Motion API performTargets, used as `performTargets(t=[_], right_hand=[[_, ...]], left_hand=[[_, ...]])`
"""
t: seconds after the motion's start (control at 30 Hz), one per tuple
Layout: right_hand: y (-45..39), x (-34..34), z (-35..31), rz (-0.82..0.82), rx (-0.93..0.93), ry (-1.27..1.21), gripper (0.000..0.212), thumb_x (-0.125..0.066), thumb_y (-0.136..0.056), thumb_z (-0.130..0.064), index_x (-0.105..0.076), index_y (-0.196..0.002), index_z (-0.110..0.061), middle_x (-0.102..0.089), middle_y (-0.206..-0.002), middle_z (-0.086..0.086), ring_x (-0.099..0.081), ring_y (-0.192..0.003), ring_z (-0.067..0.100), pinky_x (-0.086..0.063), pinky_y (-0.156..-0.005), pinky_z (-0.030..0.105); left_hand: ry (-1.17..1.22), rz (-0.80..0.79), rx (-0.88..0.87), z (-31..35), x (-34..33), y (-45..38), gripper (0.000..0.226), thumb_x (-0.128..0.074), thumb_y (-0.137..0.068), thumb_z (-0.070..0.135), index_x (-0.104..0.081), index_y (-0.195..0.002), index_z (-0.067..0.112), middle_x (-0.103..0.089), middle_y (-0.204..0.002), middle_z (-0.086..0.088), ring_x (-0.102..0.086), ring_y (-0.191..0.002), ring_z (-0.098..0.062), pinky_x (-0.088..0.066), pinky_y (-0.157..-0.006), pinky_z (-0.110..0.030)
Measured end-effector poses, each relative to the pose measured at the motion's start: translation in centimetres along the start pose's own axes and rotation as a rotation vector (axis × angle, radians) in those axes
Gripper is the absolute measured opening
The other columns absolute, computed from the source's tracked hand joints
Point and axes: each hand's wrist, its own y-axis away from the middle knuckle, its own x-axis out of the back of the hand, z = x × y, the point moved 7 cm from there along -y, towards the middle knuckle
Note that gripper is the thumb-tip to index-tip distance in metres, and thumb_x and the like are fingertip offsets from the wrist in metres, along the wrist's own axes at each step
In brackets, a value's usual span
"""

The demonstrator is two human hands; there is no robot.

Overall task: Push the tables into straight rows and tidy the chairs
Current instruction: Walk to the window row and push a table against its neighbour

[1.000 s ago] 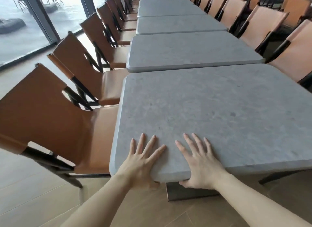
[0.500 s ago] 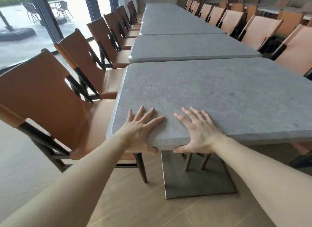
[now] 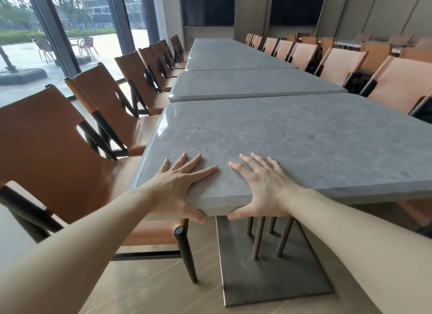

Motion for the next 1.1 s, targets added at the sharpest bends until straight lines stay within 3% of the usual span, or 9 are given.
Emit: performTargets(t=[0.1, 0.33, 0.43, 0.53, 0.8, 0.9, 0.97, 1.03, 1.1], right_hand=[[0.0, -0.1, 0.2, -0.009, -0.002, -0.002, 0.127, -0.053, -0.058, -0.096, 0.002, -0.157, -0.038, 0.005, -0.169, -0.001, 0.009, -0.155, 0.022, 0.003, -0.124, 0.053], [-0.1, -0.1, 0.2, -0.014, -0.005, -0.014, 0.128, -0.051, -0.056, -0.097, 0.003, -0.156, -0.04, 0.007, -0.168, -0.003, 0.011, -0.155, 0.021, 0.003, -0.124, 0.052], [-0.1, -0.2, 0.3, -0.043, -0.006, -0.02, 0.127, -0.041, -0.054, -0.101, 0.003, -0.157, -0.04, 0.008, -0.168, -0.003, 0.013, -0.155, 0.02, 0.005, -0.124, 0.052], [0.0, -0.1, 0.3, -0.053, -0.015, -0.026, 0.127, -0.033, -0.051, -0.103, 0.001, -0.157, -0.041, 0.008, -0.168, -0.003, 0.013, -0.155, 0.02, 0.005, -0.124, 0.053], [-0.3, 1.5, -0.1, -0.099, -0.159, -0.218, 0.093, -0.028, -0.074, -0.088, -0.02, -0.154, -0.041, -0.005, -0.167, -0.006, 0.007, -0.155, 0.014, 0.006, -0.125, 0.048], [-1.3, 2.9, -0.7, -0.232, -0.263, -0.224, 0.071, -0.051, -0.085, -0.068, -0.036, -0.146, -0.035, -0.024, -0.161, -0.001, -0.013, -0.153, 0.021, -0.016, -0.123, 0.047], [-2.1, 5.3, -1.4, -0.303, -0.382, -0.359, 0.046, -0.059, -0.086, -0.058, -0.057, -0.117, -0.025, -0.052, -0.131, 0.007, -0.045, -0.133, 0.029, -0.044, -0.098, 0.043], [-2.6, 8.9, -2.7, -0.198, -0.434, -0.578, 0.026, -0.055, -0.093, -0.045, -0.061, -0.099, -0.02, -0.061, -0.106, 0.006, -0.059, -0.108, 0.031, -0.046, -0.076, 0.036], [-1.6, 12.9, -3.9, -0.049, -0.419, -0.761, 0.021, -0.047, -0.098, -0.028, -0.065, -0.103, -0.019, -0.066, -0.106, 0.004, -0.061, -0.101, 0.026, -0.049, -0.08, 0.035]], left_hand=[[0.002, -0.01, -0.007, 0.1, 0.0, 0.0, 0.118, -0.064, -0.062, 0.083, 0.014, -0.148, 0.064, 0.017, -0.168, 0.008, 0.021, -0.154, -0.026, 0.009, -0.123, -0.059], [0.043, -0.006, -0.002, 0.1, 0.2, 0.2, 0.113, -0.04, -0.054, 0.098, 0.013, -0.148, 0.065, 0.018, -0.168, 0.009, 0.023, -0.154, -0.024, 0.012, -0.123, -0.055], [0.125, -0.016, 0.018, -0.3, 0.3, 0.0, 0.098, -0.014, -0.055, 0.105, 0.009, -0.144, 0.07, 0.014, -0.169, 0.01, 0.021, -0.154, -0.019, 0.012, -0.124, -0.052], [0.11, 0.005, 0.034, -0.2, 0.4, -0.2, 0.077, -0.002, -0.07, 0.091, 0.008, -0.143, 0.069, 0.01, -0.169, 0.01, 0.016, -0.155, -0.019, 0.01, -0.124, -0.051], [0.066, -0.047, 0.081, 0.1, 0.8, 0.0, 0.066, -0.011, -0.088, 0.078, 0.007, -0.15, 0.064, 0.012, -0.169, 0.01, 0.017, -0.156, -0.021, 0.008, -0.124, -0.051], [-0.012, -0.188, 0.119, 0.3, 2.8, -0.1, 0.063, -0.026, -0.096, 0.074, 0.001, -0.151, 0.062, 0.004, -0.17, 0.009, 0.001, -0.157, -0.022, -0.014, -0.123, -0.049], [-0.024, -0.286, 0.137, 1.5, 5.9, -0.9, 0.06, -0.038, -0.098, 0.066, -0.02, -0.154, 0.055, -0.017, -0.168, 0.008, -0.025, -0.152, -0.023, -0.034, -0.114, -0.045], [0.138, -0.179, 0.177, 3.4, 10.2, -1.4, 0.05, -0.047, -0.099, 0.052, -0.044, -0.148, 0.043, -0.039, -0.158, 0.007, -0.044, -0.14, -0.022, -0.043, -0.108, -0.042], [0.431, 0.013, 0.217, 5.3, 13.9, -0.5, 0.043, -0.051, -0.097, 0.034, -0.053, -0.141, 0.035, -0.053, -0.142, 0.005, -0.054, -0.126, -0.021, -0.049, -0.101, -0.043]])
